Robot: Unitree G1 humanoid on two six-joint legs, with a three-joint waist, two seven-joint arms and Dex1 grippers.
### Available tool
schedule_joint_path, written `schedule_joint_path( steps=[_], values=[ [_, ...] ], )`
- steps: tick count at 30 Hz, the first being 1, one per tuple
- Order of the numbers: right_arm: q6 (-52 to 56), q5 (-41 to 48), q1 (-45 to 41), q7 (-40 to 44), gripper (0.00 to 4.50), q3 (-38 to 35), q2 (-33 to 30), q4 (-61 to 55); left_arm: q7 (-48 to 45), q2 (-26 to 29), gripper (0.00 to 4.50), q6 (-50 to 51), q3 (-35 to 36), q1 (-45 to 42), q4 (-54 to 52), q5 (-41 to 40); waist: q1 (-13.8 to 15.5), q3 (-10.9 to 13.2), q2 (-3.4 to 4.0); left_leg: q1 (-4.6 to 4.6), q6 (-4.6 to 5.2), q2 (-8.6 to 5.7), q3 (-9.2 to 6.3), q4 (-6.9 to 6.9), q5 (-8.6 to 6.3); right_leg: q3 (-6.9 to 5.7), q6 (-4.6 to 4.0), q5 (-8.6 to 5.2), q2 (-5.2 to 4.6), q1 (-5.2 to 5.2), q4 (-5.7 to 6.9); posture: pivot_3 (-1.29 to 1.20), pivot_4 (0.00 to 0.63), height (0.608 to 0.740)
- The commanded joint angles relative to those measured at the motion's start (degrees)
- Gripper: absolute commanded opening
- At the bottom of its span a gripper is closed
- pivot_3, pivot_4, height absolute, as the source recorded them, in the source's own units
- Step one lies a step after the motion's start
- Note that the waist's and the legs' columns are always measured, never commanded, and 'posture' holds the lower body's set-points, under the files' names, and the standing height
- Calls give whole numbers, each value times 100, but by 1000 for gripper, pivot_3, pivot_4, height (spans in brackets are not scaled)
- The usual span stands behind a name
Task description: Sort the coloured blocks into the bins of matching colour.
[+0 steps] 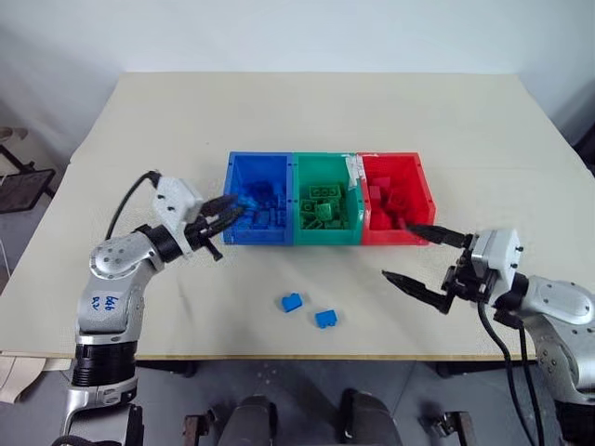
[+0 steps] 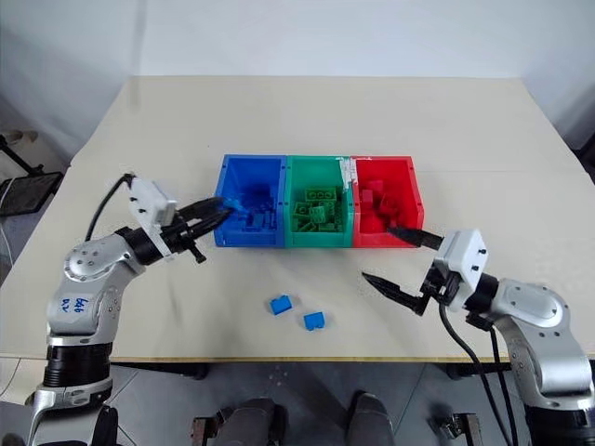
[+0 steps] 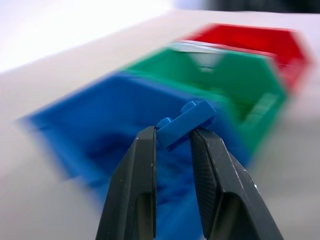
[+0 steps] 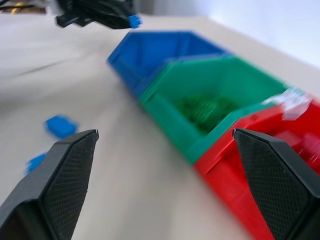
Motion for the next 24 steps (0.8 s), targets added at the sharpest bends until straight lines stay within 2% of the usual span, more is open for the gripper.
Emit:
schedule_joint_path(
  steps=[1,5,7,8,13,17,19,22,24],
  values=[
    [-23,54,-110,-1,4500,27,-16,8,315,-67,627,-256,-186,-333,169,162,5,-2,-3,0,0,0,-3,-1,0,-1,0,0,0,0,1,0,150,740],
    [-7,35,-123,284,4500,195,-183,72,637,-142,627,-103,-507,-839,915,434,-27,-2,-3,0,0,-2,-2,-4,0,-6,0,0,1,0,0,0,150,740],
    [-31,23,-105,372,4500,229,-245,104,863,-97,1339,24,-468,-951,1069,506,-47,-2,-3,1,0,-2,0,-9,0,-6,1,0,1,-2,0,0,150,740],
    [-32,42,-94,396,4500,234,-260,116,832,-61,1526,20,-467,-948,1034,470,-72,-2,-3,2,0,-2,0,-12,0,-6,0,0,1,-5,2,0,150,740],
    [-76,38,-78,542,4500,236,-316,195,345,122,3087,-36,-411,-714,641,71,-105,-2,-3,2,-1,0,2,-20,0,-7,2,1,1,-10,3,0,150,740],
    [-106,33,-171,653,4500,231,-353,332,-422,728,4310,-252,-55,-223,492,-334,-145,-2,-3,3,-2,3,2,-18,0,-7,1,1,1,-10,6,0,150,740],
    [-112,51,-188,771,4500,262,-407,376,-880,1064,4310,-522,292,81,611,-573,-169,-2,-3,3,-3,4,2,-18,0,-7,1,1,2,-10,5,0,150,740],
    [-135,25,-207,1029,4500,340,-521,470,-2123,1844,4310,-1682,738,902,1258,-571,-201,-3,-2,3,-4,5,3,-20,-1,-7,1,1,1,-10,2,0,150,740],
    [-173,1,-226,1140,4500,362,-567,534,-2405,2102,4310,-1951,832,1092,1613,-596,-200,-3,-1,15,-7,7,12,-30,-3,-6,0,0,2,-10,2,0,150,740]
  ],
)
